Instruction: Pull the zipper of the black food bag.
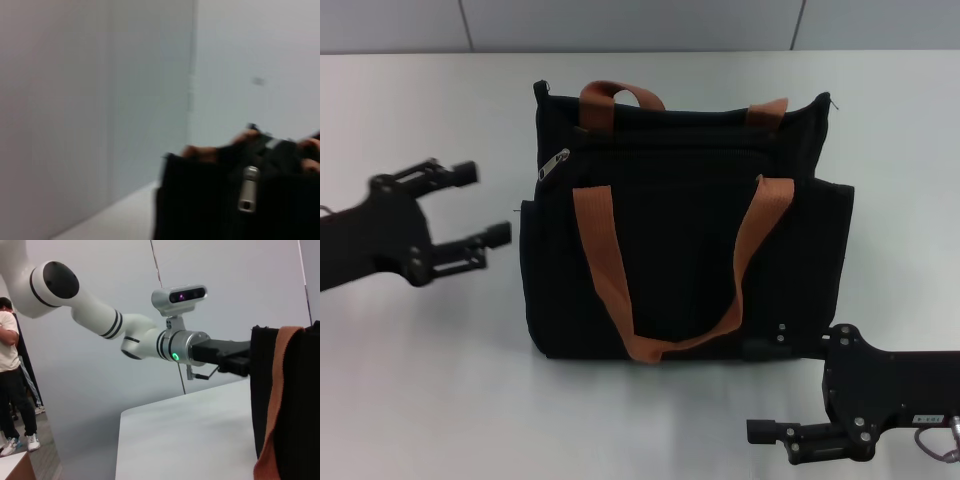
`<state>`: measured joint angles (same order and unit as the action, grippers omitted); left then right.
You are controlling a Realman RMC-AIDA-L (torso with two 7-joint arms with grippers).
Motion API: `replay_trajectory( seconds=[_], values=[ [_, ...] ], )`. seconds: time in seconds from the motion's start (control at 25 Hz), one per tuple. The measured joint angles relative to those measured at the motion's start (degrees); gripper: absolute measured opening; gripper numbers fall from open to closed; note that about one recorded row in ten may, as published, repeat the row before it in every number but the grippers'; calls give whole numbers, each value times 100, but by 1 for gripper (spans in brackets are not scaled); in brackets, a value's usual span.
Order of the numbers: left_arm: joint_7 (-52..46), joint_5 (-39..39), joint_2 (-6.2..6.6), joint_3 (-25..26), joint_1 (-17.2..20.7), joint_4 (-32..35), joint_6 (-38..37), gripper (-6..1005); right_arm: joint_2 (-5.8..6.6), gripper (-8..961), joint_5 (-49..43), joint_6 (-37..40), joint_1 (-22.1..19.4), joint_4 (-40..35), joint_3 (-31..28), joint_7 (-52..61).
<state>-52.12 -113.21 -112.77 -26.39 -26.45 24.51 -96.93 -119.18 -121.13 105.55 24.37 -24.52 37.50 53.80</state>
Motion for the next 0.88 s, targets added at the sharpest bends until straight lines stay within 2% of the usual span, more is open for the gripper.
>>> replay_trajectory(
  seconds=[0.24,0.6,0.64,0.88],
  values=[
    [26,3,-178,-205,-212,137,462,796,7,773,1,0,0,0,-6,7],
    [122,20,-224,-203,-391,222,718,792,9,771,13,1,25,0,-7,41],
    [246,18,-263,-203,-435,224,677,792,9,771,13,1,27,-1,-7,52],
    [385,27,-314,-196,-416,228,602,592,9,770,24,1,33,-8,-27,73]
  ],
)
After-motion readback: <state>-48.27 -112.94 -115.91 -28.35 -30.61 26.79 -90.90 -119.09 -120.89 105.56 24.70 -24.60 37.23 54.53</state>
